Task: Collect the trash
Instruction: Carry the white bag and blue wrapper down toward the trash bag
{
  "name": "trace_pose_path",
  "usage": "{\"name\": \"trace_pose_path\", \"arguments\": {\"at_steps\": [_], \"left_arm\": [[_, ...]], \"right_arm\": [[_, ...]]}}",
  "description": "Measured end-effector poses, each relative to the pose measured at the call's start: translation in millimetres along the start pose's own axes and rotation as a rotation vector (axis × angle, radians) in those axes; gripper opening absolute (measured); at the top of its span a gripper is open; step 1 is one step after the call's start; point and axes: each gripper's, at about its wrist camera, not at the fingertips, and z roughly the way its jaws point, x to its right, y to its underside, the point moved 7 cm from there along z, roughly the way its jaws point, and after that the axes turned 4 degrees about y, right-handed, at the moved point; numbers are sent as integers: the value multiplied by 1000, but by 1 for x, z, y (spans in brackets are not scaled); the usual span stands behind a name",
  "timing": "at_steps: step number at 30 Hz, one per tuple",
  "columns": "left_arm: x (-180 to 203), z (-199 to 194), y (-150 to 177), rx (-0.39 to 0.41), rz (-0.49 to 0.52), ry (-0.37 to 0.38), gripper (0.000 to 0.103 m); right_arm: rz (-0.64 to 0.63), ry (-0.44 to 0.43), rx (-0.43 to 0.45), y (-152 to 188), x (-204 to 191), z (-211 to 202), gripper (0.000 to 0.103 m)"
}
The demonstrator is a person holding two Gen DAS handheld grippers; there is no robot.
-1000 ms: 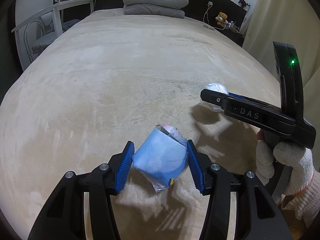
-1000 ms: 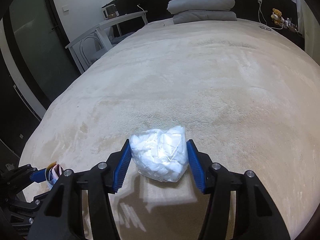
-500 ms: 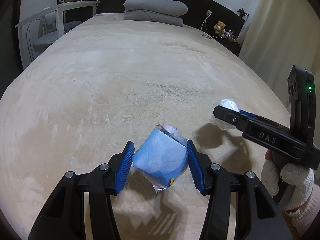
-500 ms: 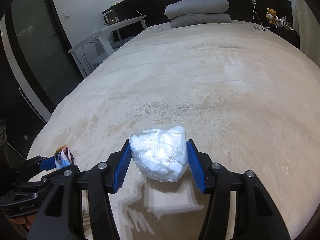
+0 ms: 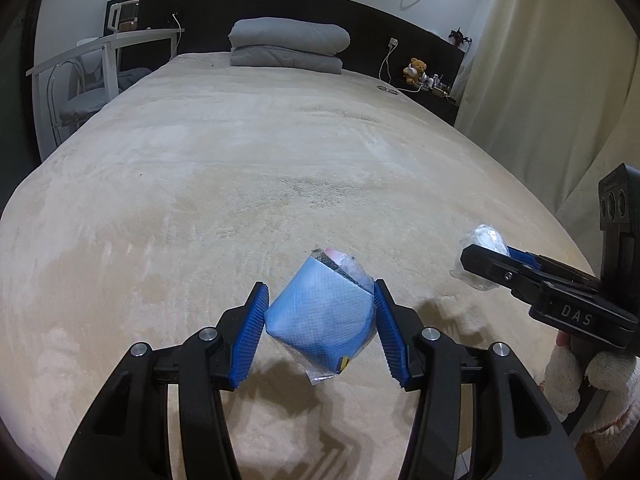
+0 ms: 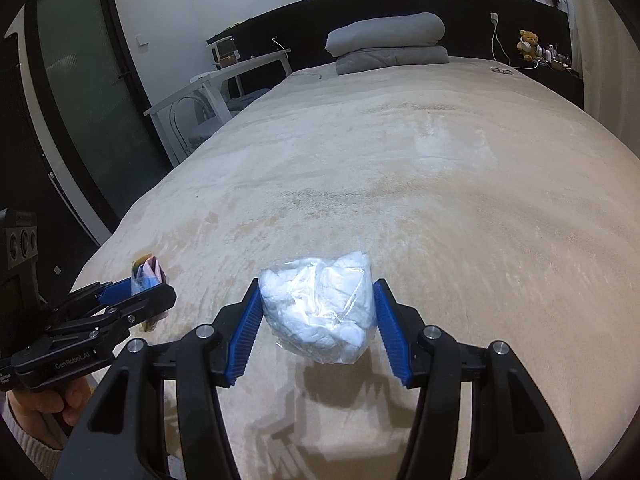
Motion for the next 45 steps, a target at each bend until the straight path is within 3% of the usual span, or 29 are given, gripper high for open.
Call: {"name": "trace_pose_path", "arguments": {"at_steps": [22, 45], "left_arm": [[50, -48, 68, 42, -7, 90, 51], [94, -51, 145, -72, -2, 188, 51]], "right_arm": [[-47, -20, -14, 95, -1, -76, 55], [-75, -85, -139, 170, -2, -93, 55]]}}
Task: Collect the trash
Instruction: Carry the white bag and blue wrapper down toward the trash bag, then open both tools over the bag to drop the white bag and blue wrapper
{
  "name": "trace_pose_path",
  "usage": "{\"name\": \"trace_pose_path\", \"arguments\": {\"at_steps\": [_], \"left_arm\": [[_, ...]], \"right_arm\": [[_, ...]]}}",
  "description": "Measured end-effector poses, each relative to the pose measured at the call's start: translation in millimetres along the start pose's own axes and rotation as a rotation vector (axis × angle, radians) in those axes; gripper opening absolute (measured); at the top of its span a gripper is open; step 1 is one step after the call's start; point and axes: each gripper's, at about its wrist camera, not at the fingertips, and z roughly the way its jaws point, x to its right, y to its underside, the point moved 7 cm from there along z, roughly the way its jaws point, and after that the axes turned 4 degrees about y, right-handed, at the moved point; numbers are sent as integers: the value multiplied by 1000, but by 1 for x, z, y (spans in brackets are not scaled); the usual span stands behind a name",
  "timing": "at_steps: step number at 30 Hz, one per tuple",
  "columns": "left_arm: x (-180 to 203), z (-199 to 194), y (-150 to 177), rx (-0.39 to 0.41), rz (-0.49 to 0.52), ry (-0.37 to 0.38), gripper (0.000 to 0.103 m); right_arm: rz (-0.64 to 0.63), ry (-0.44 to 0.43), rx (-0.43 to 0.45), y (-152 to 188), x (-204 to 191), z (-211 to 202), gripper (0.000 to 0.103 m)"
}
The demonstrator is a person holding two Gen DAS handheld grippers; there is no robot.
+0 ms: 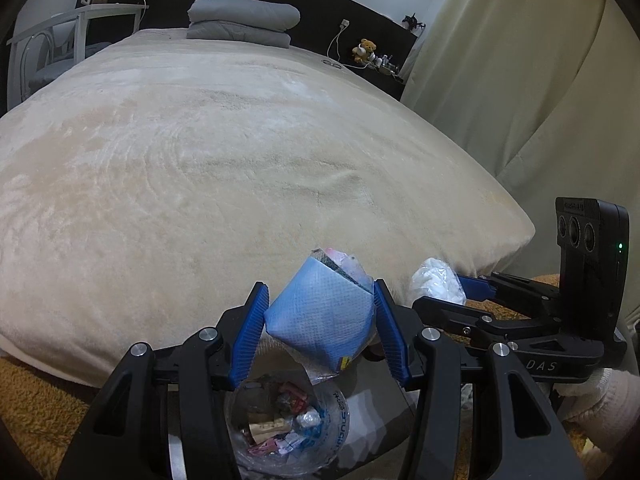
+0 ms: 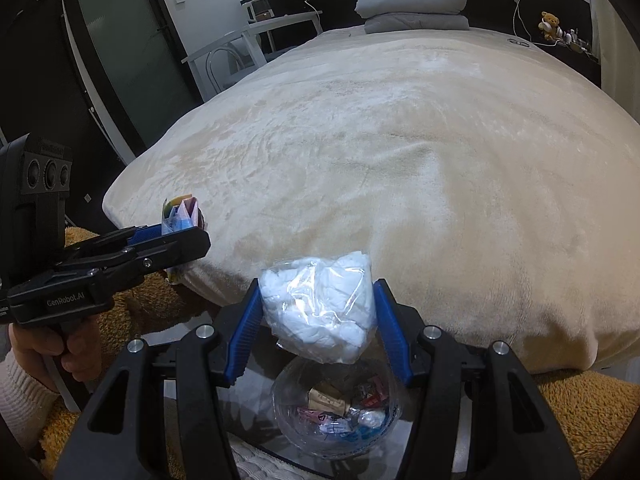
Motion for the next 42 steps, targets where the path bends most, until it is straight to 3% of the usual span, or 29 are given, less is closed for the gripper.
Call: {"name": "trace_pose_path", "arguments": {"at_steps": [16, 42], "left_arm": [[10, 25, 62, -177, -29, 10, 51], [-12, 80, 130, -513, -205, -17, 52]], "right_arm": [[106, -25, -202, 47, 11, 26, 55], [277, 1, -528, 95, 31, 79, 55]]}}
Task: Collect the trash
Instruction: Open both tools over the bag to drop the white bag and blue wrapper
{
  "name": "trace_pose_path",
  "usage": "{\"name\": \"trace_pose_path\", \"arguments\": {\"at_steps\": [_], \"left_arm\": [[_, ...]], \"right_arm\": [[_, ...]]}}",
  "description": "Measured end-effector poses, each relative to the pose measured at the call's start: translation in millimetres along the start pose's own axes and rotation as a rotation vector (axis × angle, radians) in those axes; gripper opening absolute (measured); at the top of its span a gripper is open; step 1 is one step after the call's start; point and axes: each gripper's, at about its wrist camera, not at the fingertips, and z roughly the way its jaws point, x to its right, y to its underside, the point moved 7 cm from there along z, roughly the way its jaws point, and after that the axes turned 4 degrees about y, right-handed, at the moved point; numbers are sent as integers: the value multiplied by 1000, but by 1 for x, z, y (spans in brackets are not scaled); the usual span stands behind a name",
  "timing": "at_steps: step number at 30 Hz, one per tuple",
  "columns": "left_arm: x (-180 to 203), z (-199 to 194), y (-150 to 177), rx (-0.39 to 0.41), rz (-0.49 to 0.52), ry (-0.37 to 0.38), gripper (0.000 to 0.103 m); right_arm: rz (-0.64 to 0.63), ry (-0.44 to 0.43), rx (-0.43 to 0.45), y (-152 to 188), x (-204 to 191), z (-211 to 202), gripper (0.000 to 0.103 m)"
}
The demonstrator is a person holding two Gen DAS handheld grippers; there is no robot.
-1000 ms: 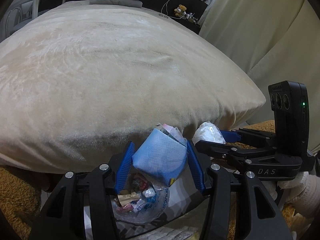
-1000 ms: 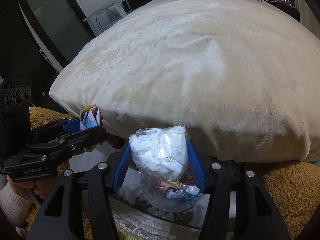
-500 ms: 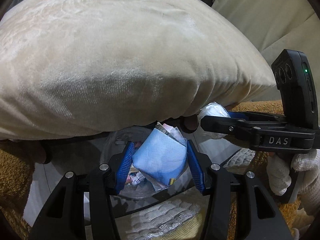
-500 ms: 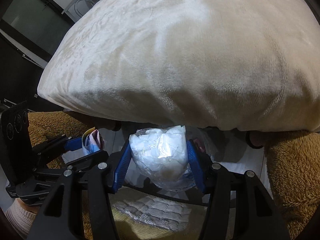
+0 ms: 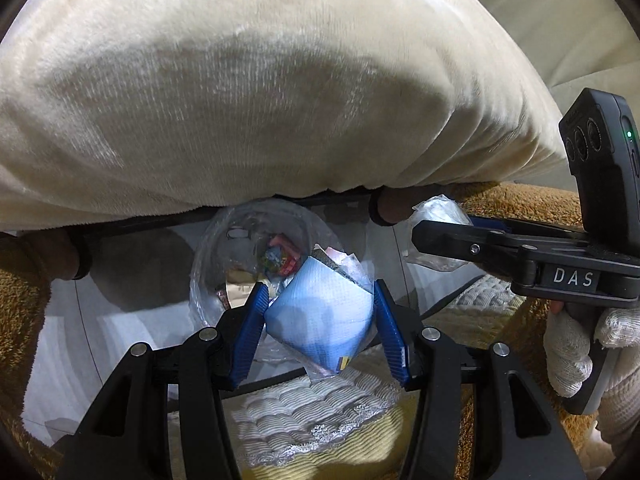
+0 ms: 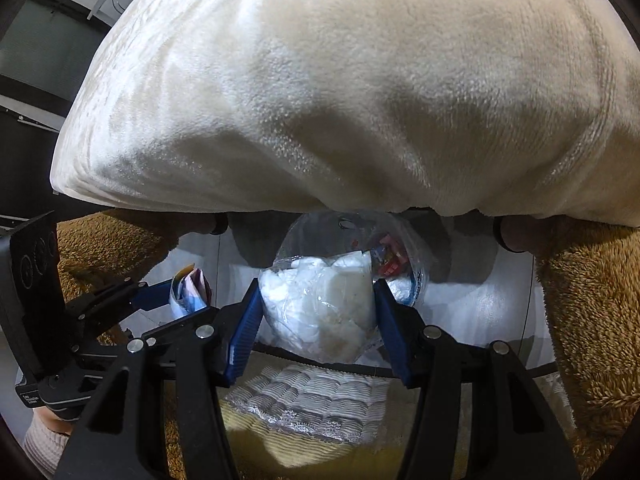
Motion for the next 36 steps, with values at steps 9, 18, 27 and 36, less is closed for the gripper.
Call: {"name": "trace_pose_path", "arguments": {"at_steps": [9, 18, 27, 36], "left_arm": [[-2, 17, 9, -83, -17, -16, 52], [-8, 26, 14, -131, -41, -18, 54], [-9, 23, 12, -107, -52, -24, 69], [-6, 13, 6, -62, -25, -41, 69]], "right_arm": [[45, 22, -78, 2, 6, 19, 55], [52, 23, -98, 3, 8, 25, 56], [65, 29, -90, 2, 11, 24, 66], [39, 31, -66, 1, 9, 19, 66]]}}
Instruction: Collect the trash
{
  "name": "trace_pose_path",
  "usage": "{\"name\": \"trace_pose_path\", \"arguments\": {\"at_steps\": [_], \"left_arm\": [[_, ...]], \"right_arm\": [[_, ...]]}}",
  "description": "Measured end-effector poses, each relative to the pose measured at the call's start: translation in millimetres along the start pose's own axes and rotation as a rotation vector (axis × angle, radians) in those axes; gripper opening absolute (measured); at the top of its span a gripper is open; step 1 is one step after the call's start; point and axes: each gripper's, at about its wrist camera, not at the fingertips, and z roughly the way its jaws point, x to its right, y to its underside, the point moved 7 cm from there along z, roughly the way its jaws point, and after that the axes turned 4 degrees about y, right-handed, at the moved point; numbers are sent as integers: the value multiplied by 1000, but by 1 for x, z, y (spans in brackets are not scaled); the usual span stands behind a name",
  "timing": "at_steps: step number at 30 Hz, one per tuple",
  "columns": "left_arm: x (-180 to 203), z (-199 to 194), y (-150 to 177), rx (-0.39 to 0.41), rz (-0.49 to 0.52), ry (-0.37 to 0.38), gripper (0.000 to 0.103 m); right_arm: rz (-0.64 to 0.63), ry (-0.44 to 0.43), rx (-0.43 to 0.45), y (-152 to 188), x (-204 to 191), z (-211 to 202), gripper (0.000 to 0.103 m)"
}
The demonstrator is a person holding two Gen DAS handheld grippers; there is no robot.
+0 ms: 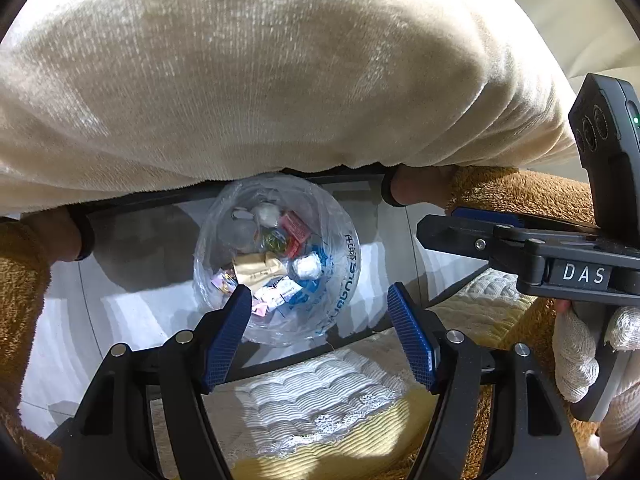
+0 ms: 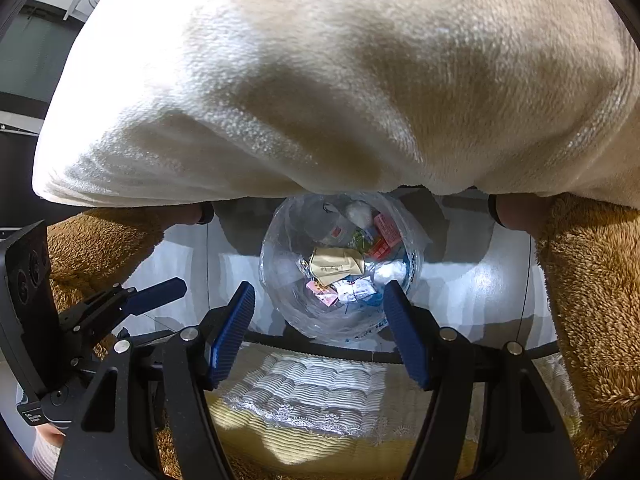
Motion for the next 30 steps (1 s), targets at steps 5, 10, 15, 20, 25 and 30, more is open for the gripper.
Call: {"name": "trace_pose_path", "arguments": {"at_steps": [5, 10, 15, 20, 25, 30], "left_arm": [[4, -11, -2, 42, 21, 0, 69], [8, -30, -6, 113, 48, 11, 69], [18, -56, -15, 223, 99, 28, 69], [25, -82, -21, 330, 150, 32, 69], [31, -111, -30, 440, 191, 42, 69], [35, -137, -36, 536, 226, 31, 69]], "right_arm": [[-30, -3, 48, 0, -5, -12, 66], [-68, -25, 129, -2, -10, -31, 66], [-108, -52, 232, -5, -17, -58, 66], [-131, -95, 347, -10, -21, -87, 66], [-177, -103, 473, -15, -26, -118, 66], [-222, -80, 592, -17, -30, -144, 66]]}}
